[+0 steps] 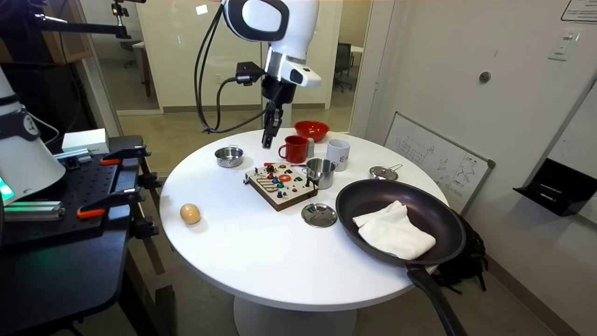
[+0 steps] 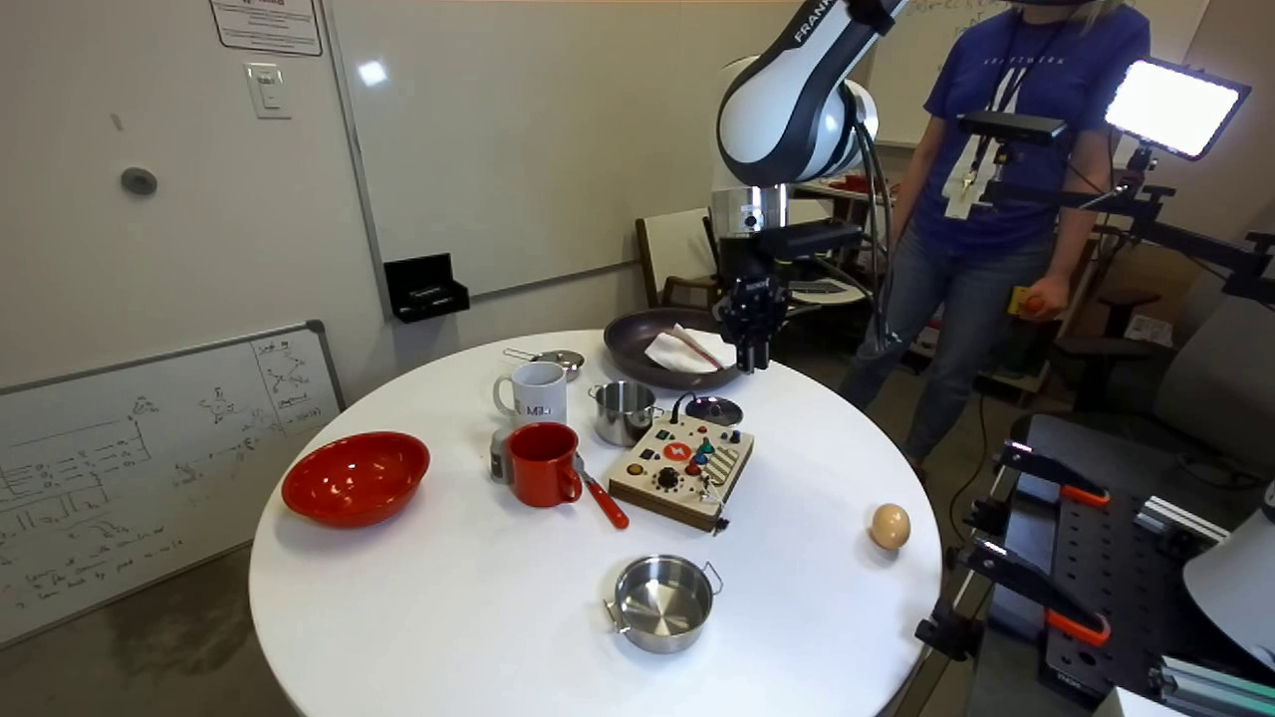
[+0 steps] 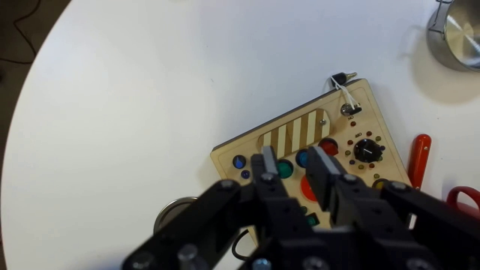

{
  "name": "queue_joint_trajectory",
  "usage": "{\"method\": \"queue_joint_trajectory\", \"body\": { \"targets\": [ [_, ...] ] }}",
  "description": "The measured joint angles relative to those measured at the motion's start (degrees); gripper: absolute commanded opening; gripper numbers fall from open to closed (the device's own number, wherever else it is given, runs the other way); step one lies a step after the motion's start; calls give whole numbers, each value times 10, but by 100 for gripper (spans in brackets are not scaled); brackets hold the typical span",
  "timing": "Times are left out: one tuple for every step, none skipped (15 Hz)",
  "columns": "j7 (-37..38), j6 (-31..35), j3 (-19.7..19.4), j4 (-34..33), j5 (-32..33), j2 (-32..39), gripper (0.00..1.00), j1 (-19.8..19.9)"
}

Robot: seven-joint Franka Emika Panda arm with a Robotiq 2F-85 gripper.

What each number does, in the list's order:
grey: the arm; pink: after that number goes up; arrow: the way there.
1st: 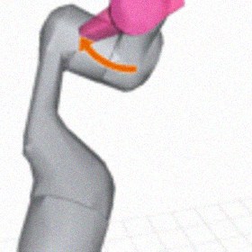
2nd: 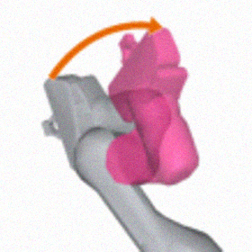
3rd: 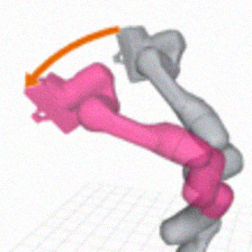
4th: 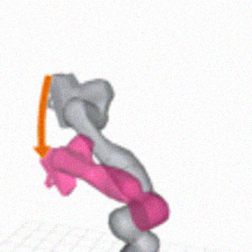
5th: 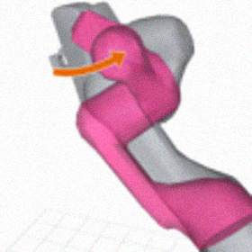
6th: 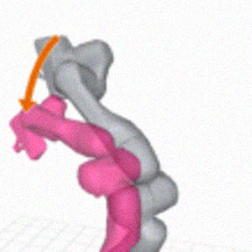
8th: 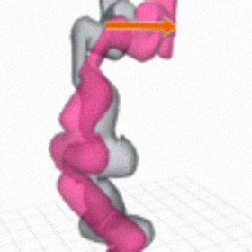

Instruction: Press a button on the control pad

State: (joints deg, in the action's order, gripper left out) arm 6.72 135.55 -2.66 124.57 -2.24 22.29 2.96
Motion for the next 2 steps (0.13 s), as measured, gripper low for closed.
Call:
{"method": "queue_joint_trajectory", "body": {
  "targets": [
    [0,0,0,0,0,0,30,0],
    [0,0,0,0,0,0,30,0]
  ]
}}
